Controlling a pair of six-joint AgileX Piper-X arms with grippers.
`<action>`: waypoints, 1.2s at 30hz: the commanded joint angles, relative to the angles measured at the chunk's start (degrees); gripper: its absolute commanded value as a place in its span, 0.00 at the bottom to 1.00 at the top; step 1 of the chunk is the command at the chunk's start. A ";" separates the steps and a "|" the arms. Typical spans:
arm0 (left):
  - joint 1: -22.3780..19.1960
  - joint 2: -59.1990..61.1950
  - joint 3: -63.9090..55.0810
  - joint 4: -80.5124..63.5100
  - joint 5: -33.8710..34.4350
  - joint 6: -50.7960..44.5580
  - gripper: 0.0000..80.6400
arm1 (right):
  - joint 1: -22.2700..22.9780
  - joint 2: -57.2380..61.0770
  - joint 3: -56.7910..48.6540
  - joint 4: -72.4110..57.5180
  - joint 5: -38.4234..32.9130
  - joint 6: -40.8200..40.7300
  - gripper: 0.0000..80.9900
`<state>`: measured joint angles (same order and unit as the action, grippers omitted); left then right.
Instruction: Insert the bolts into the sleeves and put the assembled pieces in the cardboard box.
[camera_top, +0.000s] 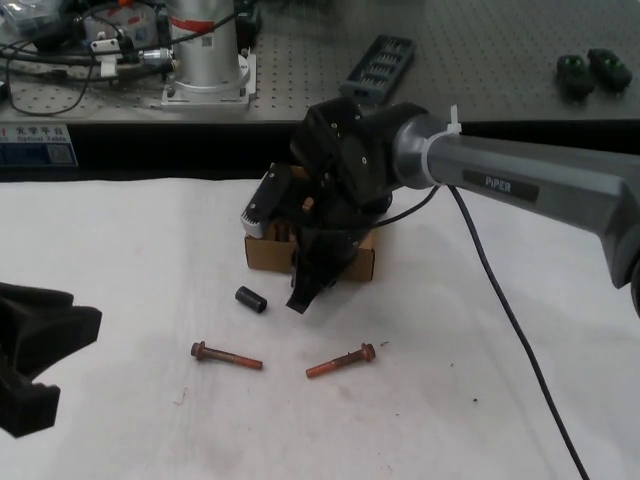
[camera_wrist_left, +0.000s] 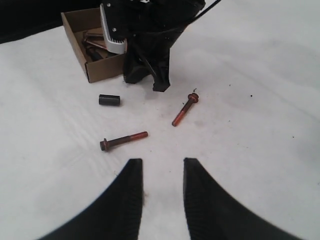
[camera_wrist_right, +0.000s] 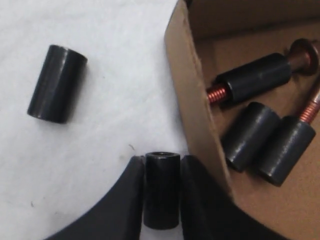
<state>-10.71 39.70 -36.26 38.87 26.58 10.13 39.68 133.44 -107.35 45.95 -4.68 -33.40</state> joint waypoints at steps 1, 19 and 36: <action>0.05 -0.39 -0.13 0.62 -0.64 1.71 0.26 | -0.51 -0.06 -0.80 1.31 -0.14 0.17 0.15; 0.05 -0.25 -0.13 -0.09 -2.04 2.73 0.26 | 2.14 -6.71 -0.89 14.50 -0.76 4.27 0.15; 0.05 3.69 -0.02 -0.46 -7.56 2.40 0.26 | 2.66 -12.76 6.01 35.16 -9.12 8.91 0.15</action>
<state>-10.71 43.10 -36.26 38.77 19.47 12.36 42.38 122.11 -101.83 80.66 -12.64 -24.79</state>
